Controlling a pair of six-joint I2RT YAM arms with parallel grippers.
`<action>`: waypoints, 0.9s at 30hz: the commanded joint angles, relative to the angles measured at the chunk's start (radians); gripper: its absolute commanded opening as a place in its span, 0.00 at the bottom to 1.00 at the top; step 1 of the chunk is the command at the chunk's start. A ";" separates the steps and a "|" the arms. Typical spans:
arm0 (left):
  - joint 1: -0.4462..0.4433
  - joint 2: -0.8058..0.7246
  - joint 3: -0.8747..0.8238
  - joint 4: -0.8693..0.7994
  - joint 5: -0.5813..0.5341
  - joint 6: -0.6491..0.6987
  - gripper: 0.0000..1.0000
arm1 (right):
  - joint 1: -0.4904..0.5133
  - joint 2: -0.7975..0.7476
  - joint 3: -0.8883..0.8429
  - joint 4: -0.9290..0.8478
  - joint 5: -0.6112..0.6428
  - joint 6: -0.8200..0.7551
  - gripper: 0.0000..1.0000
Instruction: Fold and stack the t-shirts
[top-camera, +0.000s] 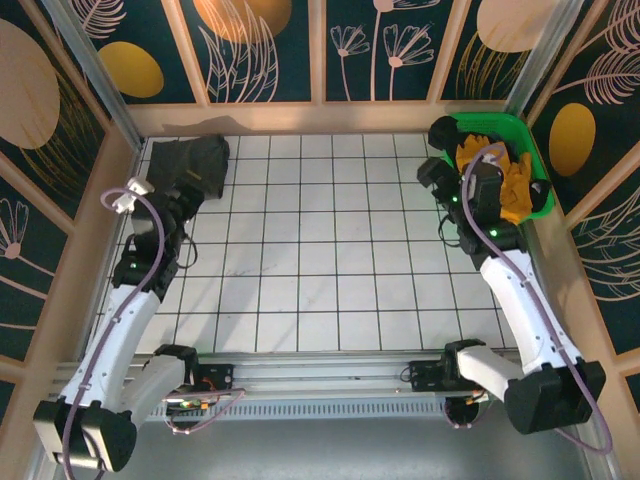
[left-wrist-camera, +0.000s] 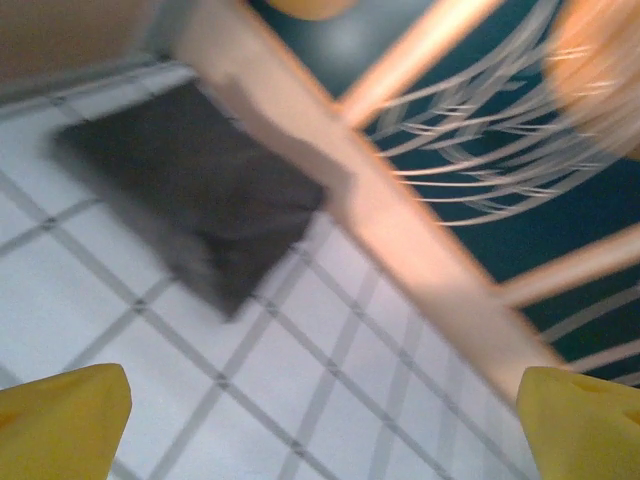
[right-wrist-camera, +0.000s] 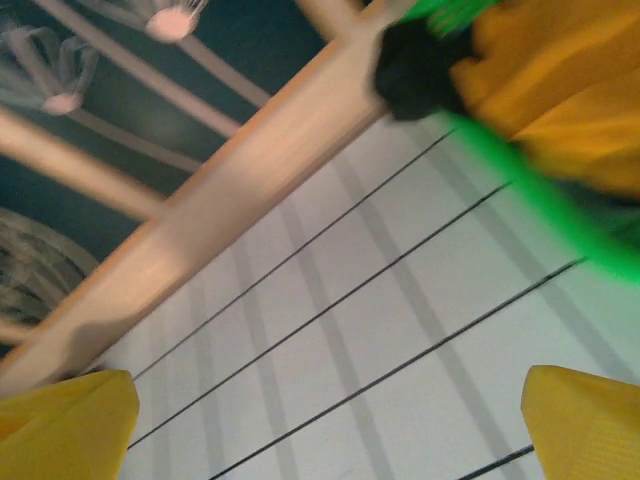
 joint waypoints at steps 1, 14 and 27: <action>0.004 -0.034 -0.117 -0.043 -0.187 0.253 0.99 | -0.001 -0.020 -0.193 0.094 0.276 -0.274 0.99; 0.034 0.213 -0.572 0.913 -0.131 0.711 0.99 | -0.044 0.122 -0.714 1.066 0.119 -0.609 0.99; 0.128 0.635 -0.607 1.603 0.076 0.732 0.99 | -0.162 0.447 -0.729 1.495 -0.073 -0.643 0.99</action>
